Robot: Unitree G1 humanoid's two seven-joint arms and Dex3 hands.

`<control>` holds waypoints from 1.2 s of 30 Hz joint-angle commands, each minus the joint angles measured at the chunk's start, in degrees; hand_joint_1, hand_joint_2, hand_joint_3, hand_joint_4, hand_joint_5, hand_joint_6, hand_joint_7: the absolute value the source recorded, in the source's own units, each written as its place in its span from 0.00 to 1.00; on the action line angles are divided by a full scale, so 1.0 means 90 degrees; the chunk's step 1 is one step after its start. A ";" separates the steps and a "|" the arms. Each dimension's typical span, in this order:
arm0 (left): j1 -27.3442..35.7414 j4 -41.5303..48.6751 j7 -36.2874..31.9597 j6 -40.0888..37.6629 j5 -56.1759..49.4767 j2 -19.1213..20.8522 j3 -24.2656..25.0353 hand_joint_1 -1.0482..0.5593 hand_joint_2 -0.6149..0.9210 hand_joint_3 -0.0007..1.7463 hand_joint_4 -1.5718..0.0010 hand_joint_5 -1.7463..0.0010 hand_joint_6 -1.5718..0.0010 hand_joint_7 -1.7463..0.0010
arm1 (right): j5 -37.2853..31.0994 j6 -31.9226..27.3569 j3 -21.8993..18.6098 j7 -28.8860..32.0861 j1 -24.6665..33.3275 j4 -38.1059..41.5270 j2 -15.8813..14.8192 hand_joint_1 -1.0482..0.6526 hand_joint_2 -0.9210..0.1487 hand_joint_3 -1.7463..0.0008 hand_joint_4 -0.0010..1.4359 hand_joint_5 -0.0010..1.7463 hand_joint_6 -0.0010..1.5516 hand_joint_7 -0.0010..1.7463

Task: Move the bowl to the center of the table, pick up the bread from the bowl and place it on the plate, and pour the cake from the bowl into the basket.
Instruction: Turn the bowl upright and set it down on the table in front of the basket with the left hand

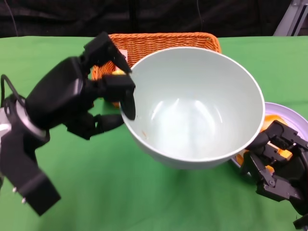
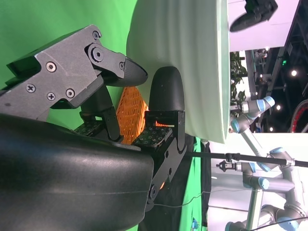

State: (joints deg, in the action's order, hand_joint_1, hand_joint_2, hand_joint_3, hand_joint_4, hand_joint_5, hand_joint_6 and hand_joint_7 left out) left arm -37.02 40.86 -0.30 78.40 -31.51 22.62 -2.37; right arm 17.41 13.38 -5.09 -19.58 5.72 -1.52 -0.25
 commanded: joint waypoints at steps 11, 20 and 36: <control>0.0857 -0.0110 -0.0923 0.0588 -0.0988 0.0268 0.0481 0.56 0.58 0.82 0.37 0.00 0.49 0.04 | 0.0085 -0.0117 -0.0061 -0.0034 0.0084 -0.0174 -0.0139 0.56 0.30 0.49 0.50 0.93 0.42 0.70; 0.1215 -0.0144 -0.2265 0.0471 -0.2380 0.0462 0.0563 0.59 0.60 0.82 0.38 0.00 0.52 0.02 | 0.0090 -0.0172 -0.0069 -0.0066 0.0118 -0.0216 -0.0166 0.55 0.30 0.49 0.51 0.93 0.42 0.70; 0.1080 0.0136 -0.5783 -0.0818 -0.4248 0.1317 -0.1402 0.61 0.60 0.77 0.39 0.00 0.51 0.04 | 0.0062 -0.0197 -0.0044 -0.0009 0.0197 -0.0290 -0.0135 0.55 0.31 0.48 0.52 0.91 0.42 0.71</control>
State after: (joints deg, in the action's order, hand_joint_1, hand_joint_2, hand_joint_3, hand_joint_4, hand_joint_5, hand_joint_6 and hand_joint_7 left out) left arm -26.19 41.58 -49.37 71.61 -69.25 32.68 -13.68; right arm 17.49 12.15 -5.21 -20.03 7.06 -3.01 -0.95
